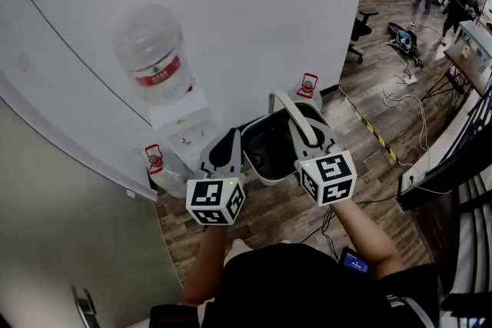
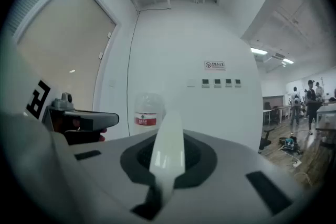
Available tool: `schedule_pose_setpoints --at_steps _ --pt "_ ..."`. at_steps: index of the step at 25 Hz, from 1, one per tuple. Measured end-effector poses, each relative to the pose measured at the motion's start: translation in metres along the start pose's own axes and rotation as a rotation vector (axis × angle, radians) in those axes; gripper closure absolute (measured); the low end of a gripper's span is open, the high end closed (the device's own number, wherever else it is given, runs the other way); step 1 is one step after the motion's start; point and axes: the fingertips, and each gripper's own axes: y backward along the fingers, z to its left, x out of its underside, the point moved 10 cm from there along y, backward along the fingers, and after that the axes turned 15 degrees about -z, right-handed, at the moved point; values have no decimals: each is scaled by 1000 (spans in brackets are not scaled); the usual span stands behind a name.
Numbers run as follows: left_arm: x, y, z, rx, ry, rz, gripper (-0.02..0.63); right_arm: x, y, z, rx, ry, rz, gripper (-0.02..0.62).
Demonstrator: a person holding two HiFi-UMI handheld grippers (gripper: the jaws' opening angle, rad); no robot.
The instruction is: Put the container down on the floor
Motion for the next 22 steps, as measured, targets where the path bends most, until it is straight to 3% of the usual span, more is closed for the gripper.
schedule_pose_setpoints --at_steps 22 --pt "5 -3 -15 -33 21 14 589 4 9 -17 -13 -52 9 566"
